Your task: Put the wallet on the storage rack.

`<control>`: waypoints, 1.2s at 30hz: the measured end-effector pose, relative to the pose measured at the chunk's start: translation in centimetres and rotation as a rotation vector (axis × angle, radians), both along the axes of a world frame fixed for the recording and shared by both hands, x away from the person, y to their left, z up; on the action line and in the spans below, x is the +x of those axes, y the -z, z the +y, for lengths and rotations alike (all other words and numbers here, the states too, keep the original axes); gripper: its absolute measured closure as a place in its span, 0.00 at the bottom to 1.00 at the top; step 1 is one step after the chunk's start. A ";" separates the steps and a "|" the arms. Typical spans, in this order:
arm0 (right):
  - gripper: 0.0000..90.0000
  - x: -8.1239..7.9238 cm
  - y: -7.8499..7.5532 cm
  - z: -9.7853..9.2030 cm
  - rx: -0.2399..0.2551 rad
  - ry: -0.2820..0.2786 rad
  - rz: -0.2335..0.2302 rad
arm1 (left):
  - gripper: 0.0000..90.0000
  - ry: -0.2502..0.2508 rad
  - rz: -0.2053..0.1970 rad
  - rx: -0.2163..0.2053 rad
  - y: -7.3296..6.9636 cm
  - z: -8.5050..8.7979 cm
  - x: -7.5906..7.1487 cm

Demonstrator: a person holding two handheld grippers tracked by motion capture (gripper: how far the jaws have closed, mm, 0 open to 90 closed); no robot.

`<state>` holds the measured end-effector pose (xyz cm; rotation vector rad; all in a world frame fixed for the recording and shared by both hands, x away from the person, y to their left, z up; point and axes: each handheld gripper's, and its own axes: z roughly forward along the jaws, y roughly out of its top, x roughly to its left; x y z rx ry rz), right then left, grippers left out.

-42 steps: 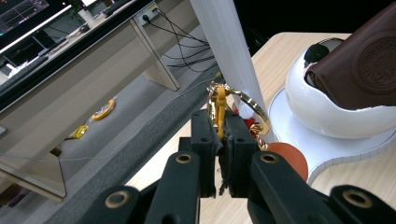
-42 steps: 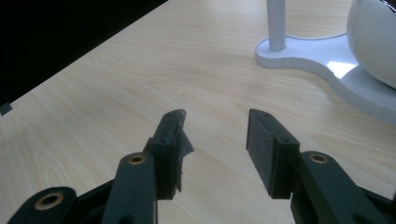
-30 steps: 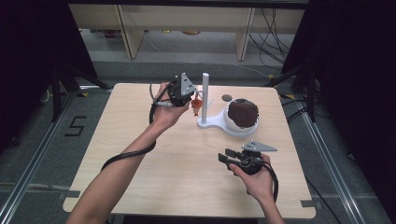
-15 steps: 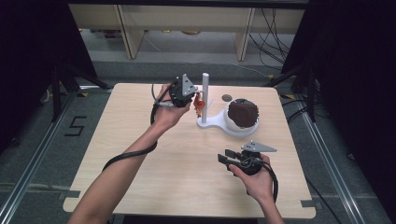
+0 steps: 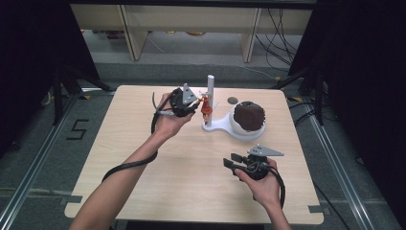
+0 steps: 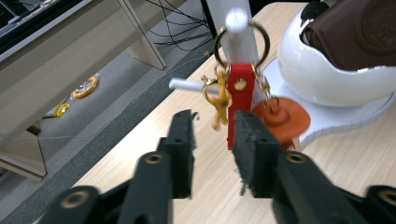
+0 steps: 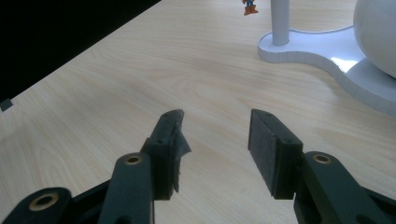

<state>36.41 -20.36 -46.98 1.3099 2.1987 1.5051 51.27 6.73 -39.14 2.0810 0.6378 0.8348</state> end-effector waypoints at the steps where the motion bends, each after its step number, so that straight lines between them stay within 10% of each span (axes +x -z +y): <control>1: 0.61 0.1 0.0 -0.2 -0.019 -0.004 -0.023 | 0.68 0.000 0.005 0.003 0.1 0.3 -0.2; 11: 0.61 0.1 0.3 -0.1 -0.027 -0.001 -0.039 | 0.41 -0.008 0.035 -0.065 1.3 2.6 -1.9; 23: 0.59 -0.1 0.4 0.0 -0.019 0.006 0.006 | 0.34 -0.013 0.050 -0.130 2.1 5.6 -4.9; 36: 0.57 0.3 0.6 -0.2 -0.066 -0.001 -0.058 | 0.33 -0.042 0.071 -0.214 4.2 9.4 -9.3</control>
